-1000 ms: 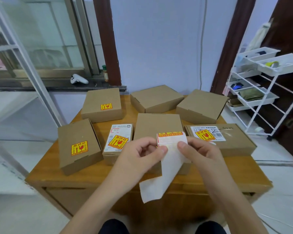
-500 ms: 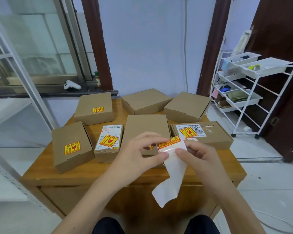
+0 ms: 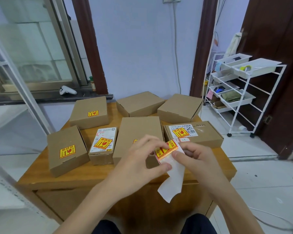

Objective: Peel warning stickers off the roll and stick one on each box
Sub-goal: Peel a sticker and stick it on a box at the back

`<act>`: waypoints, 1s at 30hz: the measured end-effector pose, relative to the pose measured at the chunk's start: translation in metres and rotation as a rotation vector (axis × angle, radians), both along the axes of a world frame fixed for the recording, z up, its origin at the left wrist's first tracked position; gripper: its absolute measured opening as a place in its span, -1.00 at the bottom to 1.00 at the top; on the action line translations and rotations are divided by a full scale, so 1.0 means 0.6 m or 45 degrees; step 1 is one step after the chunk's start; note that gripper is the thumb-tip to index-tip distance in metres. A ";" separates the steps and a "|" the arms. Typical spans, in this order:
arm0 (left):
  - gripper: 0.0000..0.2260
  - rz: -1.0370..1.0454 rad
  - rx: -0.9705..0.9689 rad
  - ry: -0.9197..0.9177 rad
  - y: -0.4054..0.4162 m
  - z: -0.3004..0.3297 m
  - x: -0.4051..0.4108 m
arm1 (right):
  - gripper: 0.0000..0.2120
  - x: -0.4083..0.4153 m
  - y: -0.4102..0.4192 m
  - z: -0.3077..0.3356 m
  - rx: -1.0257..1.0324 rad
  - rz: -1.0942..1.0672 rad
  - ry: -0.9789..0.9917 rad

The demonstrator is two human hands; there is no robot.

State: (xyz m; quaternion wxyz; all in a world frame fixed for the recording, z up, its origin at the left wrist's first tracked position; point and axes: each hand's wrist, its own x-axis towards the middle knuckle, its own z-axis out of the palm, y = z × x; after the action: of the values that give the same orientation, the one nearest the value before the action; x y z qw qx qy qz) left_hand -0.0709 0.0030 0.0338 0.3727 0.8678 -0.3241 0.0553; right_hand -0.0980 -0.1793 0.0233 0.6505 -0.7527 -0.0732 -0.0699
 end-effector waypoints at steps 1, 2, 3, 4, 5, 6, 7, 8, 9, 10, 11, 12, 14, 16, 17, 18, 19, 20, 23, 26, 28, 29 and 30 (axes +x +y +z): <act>-0.76 0.004 -0.016 0.005 -0.001 0.003 -0.001 | -0.87 0.000 -0.002 0.001 0.002 0.004 -0.001; -0.79 0.016 -0.026 0.007 -0.001 0.006 -0.002 | -0.88 -0.001 -0.003 0.001 0.001 0.006 -0.002; -0.81 0.030 -0.020 -0.005 0.000 0.010 -0.002 | -0.88 -0.002 -0.004 0.002 0.001 0.006 0.000; -0.81 0.041 -0.002 -0.033 0.001 0.012 -0.001 | -0.88 -0.003 -0.004 0.002 0.001 0.006 0.002; -0.81 0.051 0.019 -0.069 0.002 0.014 -0.001 | -0.88 -0.004 -0.004 0.002 -0.001 0.009 0.004; -0.81 0.058 0.039 -0.105 0.004 0.017 -0.001 | -0.88 -0.005 -0.004 0.002 -0.005 0.012 0.002; -0.79 0.066 0.057 -0.137 0.005 0.019 -0.001 | -0.88 -0.006 -0.005 0.002 -0.008 0.016 -0.002; -0.76 0.073 0.077 -0.164 0.007 0.020 -0.002 | -0.89 -0.007 -0.005 0.002 -0.010 0.016 -0.009; -0.73 0.075 0.097 -0.192 0.009 0.023 -0.004 | -0.89 -0.009 -0.005 0.004 -0.006 0.018 -0.015; -0.71 0.071 0.118 -0.222 0.010 0.025 -0.005 | -0.89 -0.010 -0.006 0.005 -0.002 0.019 -0.019; -0.69 0.064 0.133 -0.247 0.011 0.028 -0.007 | -0.89 -0.011 -0.006 0.006 0.002 0.021 -0.022; -0.67 0.059 0.138 -0.259 0.011 0.030 -0.008 | -0.89 -0.013 -0.007 0.007 0.004 0.024 -0.026; -0.67 0.058 0.128 -0.246 0.011 0.034 -0.008 | -0.89 -0.015 -0.008 0.011 0.009 0.036 -0.030; -0.73 0.063 0.099 -0.205 0.010 0.036 -0.009 | -0.90 -0.017 -0.010 0.014 0.020 0.041 -0.031; -0.76 0.064 0.076 -0.185 0.009 0.036 -0.009 | -0.90 -0.019 -0.010 0.015 0.025 0.039 -0.034; -0.78 0.068 0.056 -0.160 0.008 0.036 -0.009 | -0.90 -0.020 -0.011 0.015 0.026 0.037 -0.040; -0.79 0.073 0.040 -0.134 0.007 0.035 -0.009 | -0.91 -0.021 -0.011 0.016 0.028 0.036 -0.046; -0.80 0.076 0.028 -0.111 0.007 0.034 -0.008 | -0.91 -0.022 -0.012 0.016 0.028 0.033 -0.052; -0.82 0.068 -0.021 -0.055 0.005 0.030 -0.006 | -0.90 -0.025 -0.013 0.016 0.033 0.036 -0.056; -0.82 0.051 -0.066 0.001 0.004 0.029 -0.004 | -0.88 -0.026 -0.015 0.017 0.040 0.044 -0.060; -0.83 0.040 -0.081 0.015 0.004 0.029 -0.003 | -0.88 -0.027 -0.016 0.018 0.043 0.042 -0.056; -0.83 0.034 -0.086 0.023 0.004 0.029 -0.003 | -0.88 -0.027 -0.016 0.018 0.040 0.042 -0.054; -0.83 0.031 -0.090 0.031 0.005 0.029 -0.002 | -0.88 -0.027 -0.016 0.018 0.034 0.041 -0.052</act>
State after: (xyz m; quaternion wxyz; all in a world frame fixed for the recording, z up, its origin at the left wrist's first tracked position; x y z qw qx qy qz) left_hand -0.0723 0.0058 0.0509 0.4064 0.8585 -0.3067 0.0608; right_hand -0.1142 -0.1887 0.0343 0.6600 -0.7410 -0.0978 -0.0759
